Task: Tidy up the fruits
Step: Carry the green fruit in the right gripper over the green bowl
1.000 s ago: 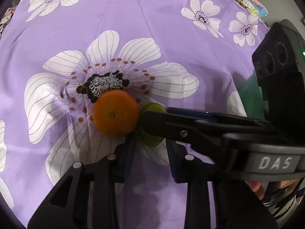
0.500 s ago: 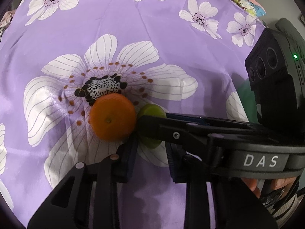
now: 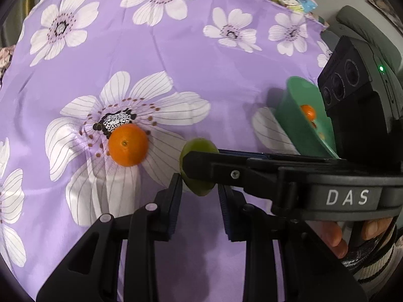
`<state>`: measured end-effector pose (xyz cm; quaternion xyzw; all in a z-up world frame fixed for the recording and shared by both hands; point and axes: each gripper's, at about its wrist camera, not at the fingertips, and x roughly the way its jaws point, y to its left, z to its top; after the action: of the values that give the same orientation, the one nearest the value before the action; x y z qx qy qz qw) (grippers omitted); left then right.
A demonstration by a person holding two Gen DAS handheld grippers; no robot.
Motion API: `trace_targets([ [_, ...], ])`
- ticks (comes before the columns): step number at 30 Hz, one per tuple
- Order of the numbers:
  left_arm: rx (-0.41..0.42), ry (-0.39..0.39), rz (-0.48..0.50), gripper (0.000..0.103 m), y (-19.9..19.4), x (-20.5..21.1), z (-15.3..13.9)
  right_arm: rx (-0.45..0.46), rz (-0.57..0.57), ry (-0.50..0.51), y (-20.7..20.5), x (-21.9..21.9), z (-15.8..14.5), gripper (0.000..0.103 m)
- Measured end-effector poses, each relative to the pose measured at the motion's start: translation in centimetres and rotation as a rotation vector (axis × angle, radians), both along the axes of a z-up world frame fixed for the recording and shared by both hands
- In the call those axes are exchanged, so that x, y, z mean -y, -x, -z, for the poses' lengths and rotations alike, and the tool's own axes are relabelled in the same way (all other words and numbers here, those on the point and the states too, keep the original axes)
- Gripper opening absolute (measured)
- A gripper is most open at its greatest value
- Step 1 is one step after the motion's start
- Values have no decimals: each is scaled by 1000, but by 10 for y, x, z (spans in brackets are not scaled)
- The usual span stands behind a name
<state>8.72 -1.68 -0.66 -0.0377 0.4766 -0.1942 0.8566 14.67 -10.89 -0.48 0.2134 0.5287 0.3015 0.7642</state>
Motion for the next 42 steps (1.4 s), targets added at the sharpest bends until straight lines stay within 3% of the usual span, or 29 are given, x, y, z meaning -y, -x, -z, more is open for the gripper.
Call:
trace_targets([
  [20, 52, -17, 100, 28, 66, 39, -16, 62, 71, 28, 69, 29, -29, 39],
  [42, 166, -70, 207, 28, 76, 89, -53, 184, 172, -19, 91, 76, -62, 39],
])
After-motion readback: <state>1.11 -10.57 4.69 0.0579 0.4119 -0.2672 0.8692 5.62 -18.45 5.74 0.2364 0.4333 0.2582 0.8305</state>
